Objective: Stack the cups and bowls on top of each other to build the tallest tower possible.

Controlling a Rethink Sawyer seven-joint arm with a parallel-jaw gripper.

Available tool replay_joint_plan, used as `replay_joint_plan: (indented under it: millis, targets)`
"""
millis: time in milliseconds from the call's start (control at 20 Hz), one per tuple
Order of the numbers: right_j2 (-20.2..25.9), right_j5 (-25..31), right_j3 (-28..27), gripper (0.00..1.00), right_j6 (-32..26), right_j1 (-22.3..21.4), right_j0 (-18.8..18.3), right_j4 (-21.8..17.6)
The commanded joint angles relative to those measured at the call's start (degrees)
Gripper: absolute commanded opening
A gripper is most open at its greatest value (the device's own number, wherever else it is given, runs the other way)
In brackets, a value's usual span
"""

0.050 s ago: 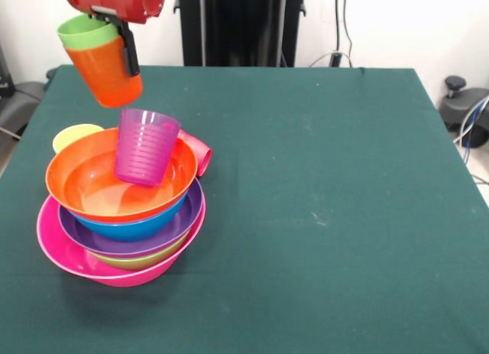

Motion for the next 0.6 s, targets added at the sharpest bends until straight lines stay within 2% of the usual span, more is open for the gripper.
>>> replay_joint_plan:
  millis: [50,600]
  targets:
    - [0.5,2.6,-3.7,0.00,-5.0,4.1,2.0,-2.8]
    - [0.4,2.0,-3.5,0.00,-5.2,4.4,1.9,-3.2]
